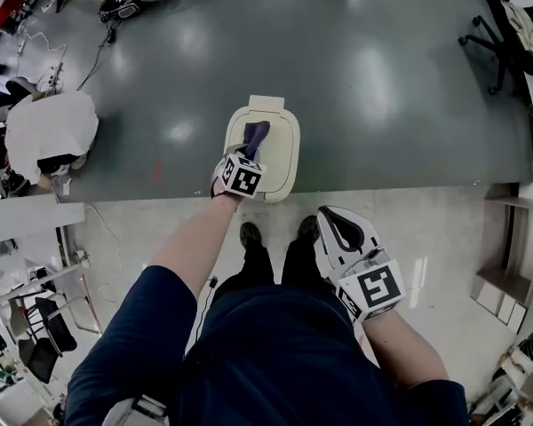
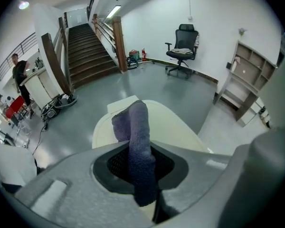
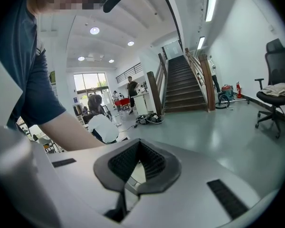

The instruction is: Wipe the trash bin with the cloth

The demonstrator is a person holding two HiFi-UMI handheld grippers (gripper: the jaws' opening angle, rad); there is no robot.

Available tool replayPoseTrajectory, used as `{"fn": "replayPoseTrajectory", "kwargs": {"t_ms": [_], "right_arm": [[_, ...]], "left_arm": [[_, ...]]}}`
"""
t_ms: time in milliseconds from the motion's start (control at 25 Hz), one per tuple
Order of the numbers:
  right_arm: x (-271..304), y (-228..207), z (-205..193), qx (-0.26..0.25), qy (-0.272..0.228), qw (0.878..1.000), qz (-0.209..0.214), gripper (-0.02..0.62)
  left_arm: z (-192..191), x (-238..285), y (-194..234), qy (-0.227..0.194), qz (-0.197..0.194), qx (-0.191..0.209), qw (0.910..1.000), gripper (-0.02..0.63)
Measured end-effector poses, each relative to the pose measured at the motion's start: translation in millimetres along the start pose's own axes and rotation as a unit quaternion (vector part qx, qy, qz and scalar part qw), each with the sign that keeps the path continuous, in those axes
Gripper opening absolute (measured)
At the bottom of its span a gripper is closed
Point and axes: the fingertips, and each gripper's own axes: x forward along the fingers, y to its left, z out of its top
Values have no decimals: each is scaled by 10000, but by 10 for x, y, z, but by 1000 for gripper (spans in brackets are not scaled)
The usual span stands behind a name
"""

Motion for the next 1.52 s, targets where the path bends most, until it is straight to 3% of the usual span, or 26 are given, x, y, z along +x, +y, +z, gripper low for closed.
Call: {"fn": "replayPoseTrajectory", "kwargs": {"t_ms": [280,480,640,1200,1360,1520], "right_arm": [[-234,-194,-42,72,1,9996,-259,5],[-291,-259,-59,111,28,9994,-313,5],[-245,-168,-24,67,9,9998,-197,5],[76,358,191,-291,58,9991,313,5],[101,449,202,-366,48,9986,383,5],[65,460,213,-379,36,9987,329,5]], "left_arm": [[307,91,-839,-129,-581,363,9976,51],[287,53,-1099,-136,-773,370,9962,51],[102,-53,-1010,-128,-727,241,9970,51],[-820,-484,33,104,-5,-667,9977,51],[-1007,-550,-96,135,-115,-735,9971,51],[-1012,-551,-442,139,-390,-510,9978,51]]}}
